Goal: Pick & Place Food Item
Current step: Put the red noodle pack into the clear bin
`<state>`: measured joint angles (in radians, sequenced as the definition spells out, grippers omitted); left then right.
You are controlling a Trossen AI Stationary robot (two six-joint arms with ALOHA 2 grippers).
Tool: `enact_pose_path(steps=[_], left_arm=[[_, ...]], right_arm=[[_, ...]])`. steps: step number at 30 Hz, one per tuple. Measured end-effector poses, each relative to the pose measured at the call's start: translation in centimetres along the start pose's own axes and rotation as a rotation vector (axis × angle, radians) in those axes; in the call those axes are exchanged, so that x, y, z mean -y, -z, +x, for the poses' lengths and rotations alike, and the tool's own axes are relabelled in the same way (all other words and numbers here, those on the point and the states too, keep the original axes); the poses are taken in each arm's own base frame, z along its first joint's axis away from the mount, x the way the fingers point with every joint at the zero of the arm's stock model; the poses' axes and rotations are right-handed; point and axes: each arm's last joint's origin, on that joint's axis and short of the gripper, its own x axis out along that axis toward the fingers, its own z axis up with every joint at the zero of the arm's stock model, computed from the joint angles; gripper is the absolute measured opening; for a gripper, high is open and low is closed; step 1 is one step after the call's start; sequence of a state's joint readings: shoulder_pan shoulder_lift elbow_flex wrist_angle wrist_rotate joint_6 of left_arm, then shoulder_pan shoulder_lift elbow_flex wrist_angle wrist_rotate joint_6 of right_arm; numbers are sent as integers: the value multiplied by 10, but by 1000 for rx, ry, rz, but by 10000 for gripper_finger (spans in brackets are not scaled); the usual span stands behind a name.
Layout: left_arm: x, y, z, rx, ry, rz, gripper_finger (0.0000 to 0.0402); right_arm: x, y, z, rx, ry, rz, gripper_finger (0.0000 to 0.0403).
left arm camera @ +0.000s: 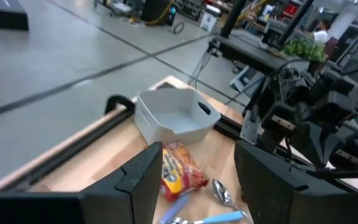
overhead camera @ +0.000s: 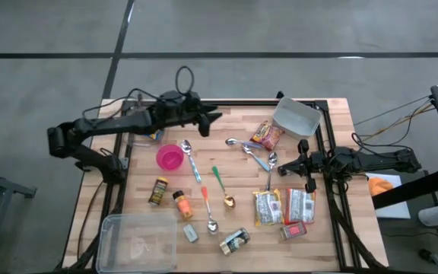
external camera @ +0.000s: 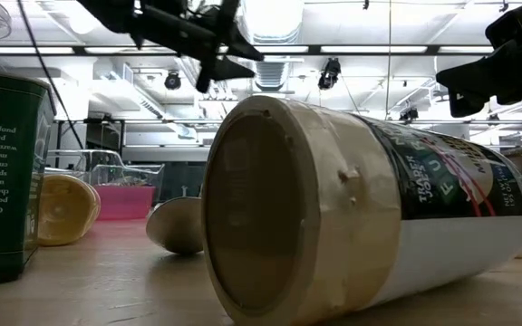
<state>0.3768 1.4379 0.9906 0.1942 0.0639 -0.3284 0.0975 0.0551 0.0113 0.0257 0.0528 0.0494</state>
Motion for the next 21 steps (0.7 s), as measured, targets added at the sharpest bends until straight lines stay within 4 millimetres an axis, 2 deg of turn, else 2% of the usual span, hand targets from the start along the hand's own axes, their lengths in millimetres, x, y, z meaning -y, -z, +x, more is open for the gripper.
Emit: enact_pose_path(steps=[12,21], left_arm=[[21,23,79,-80,84,104,211],[20,34,123,-125,111,107,307]], right_arm=[[0,0,0,-1,0,0,10],[0,0,0,-4,0,0,10]])
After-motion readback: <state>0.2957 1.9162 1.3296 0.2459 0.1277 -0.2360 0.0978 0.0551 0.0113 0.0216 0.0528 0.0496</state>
